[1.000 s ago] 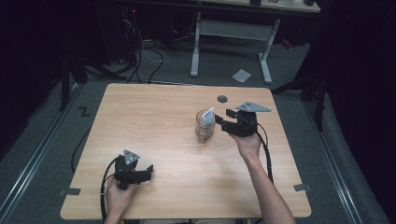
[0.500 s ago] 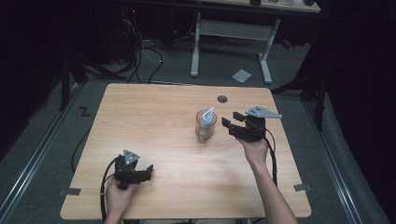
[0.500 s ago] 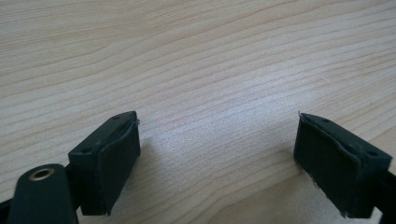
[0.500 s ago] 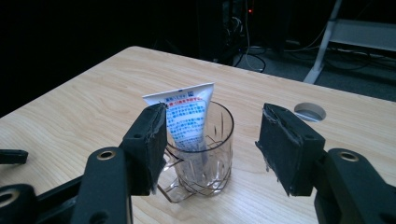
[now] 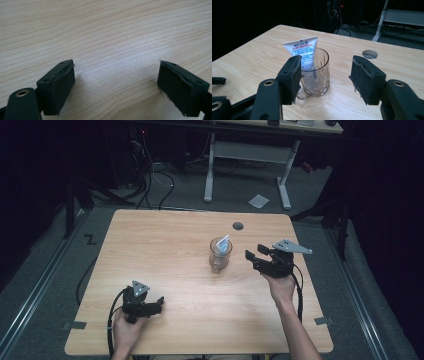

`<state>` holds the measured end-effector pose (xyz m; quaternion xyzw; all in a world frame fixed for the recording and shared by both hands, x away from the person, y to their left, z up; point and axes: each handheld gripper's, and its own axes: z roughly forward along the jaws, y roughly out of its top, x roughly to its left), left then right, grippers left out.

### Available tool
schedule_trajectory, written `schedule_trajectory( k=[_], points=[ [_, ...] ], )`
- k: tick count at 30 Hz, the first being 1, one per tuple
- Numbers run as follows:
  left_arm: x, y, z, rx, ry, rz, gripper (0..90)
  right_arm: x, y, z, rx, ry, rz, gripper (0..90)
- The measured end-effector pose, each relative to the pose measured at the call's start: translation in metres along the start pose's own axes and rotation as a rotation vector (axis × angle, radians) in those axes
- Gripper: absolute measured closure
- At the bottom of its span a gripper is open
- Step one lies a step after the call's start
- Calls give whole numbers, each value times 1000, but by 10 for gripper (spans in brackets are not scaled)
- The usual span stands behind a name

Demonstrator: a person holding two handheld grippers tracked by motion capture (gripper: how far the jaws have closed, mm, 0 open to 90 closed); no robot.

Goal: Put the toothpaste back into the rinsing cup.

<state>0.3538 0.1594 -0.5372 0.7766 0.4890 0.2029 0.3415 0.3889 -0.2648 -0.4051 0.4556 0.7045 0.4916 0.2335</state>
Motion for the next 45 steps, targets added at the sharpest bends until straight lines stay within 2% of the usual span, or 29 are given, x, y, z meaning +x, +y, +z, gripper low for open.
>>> schedule_trajectory(
  k=[16,23,32,45],
  points=[
    [0,0,0,0,0,0,148,-1,-13,-26,5,-29,-30,435],
    [0,0,0,-1,1,0,148,-7,-19,-35,1,-35,-13,441],
    [0,0,0,0,0,0,148,-15,-34,-47,5,-51,17,449],
    [0,0,0,1,0,2,148,-24,-52,-61,39,-68,35,459]
  ],
)
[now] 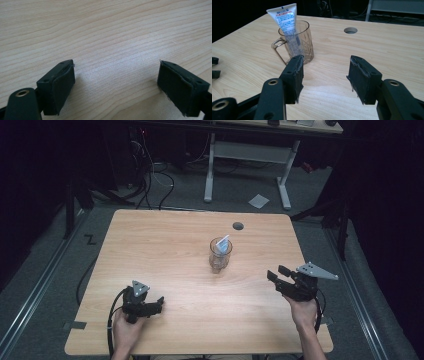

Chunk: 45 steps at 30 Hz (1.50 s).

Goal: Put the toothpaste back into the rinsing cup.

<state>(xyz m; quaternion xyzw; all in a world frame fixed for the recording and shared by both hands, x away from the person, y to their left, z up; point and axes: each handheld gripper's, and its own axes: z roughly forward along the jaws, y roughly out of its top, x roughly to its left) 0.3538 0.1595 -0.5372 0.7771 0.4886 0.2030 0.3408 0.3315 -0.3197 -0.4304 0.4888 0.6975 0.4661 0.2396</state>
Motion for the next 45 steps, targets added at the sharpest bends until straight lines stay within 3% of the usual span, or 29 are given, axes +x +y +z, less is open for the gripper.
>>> schedule_trajectory(
  k=[24,37,45],
  points=[
    [0,0,0,0,2,0,148,-9,-34,-10,16,-17,43,460],
    [0,0,0,1,2,-1,148,-8,-49,-2,8,-15,41,426],
    [0,0,0,0,2,-2,148,-9,-56,4,46,-26,48,436]
  ],
)
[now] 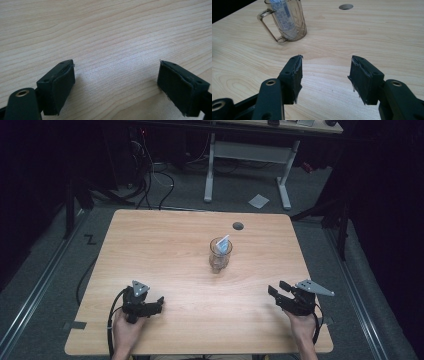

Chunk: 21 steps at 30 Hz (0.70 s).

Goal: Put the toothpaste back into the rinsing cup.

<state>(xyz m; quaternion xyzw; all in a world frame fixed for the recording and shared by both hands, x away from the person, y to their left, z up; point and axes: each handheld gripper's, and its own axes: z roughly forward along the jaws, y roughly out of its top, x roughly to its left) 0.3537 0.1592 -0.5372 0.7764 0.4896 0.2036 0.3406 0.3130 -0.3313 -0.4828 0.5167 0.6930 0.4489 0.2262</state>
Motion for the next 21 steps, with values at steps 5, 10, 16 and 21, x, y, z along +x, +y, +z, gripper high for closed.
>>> schedule_trajectory(
  k=[5,10,16,21],
  points=[
    [0,0,0,1,0,2,148,-1,-4,4,14,-8,5,436],
    [0,0,0,-1,1,0,148,-2,-8,9,26,-12,12,436],
    [0,0,0,-1,1,0,148,1,-12,16,55,-34,-11,436],
    [0,0,0,-1,1,1,148,1,-13,21,79,-50,-24,436]
  ],
)
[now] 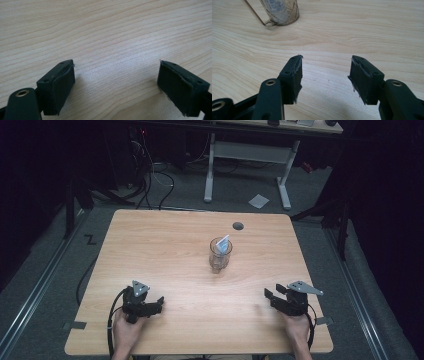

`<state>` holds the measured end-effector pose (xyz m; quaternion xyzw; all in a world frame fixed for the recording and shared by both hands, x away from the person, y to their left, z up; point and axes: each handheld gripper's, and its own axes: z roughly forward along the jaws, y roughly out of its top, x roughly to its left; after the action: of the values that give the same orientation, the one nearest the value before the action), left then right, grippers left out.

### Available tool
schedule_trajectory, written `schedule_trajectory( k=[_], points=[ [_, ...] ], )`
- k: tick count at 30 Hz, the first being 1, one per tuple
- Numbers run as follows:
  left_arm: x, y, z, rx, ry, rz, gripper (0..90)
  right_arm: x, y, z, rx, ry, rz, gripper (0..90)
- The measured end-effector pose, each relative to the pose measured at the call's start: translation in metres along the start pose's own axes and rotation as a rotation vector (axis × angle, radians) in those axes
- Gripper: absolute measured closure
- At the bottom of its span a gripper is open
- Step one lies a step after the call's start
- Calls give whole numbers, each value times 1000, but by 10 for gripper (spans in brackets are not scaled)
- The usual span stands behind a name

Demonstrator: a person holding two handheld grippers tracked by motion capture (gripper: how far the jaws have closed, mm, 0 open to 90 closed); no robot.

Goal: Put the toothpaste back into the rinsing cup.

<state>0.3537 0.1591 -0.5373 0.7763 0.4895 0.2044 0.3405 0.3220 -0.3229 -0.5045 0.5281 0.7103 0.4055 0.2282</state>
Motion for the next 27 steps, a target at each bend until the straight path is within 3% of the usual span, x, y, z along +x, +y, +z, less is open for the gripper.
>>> schedule_trajectory(
  k=[10,27],
  points=[
    [0,0,0,0,0,0,148,1,-1,11,7,-18,-2,412],
    [0,0,0,0,0,0,148,3,-5,29,80,-48,-37,414]
  ],
)
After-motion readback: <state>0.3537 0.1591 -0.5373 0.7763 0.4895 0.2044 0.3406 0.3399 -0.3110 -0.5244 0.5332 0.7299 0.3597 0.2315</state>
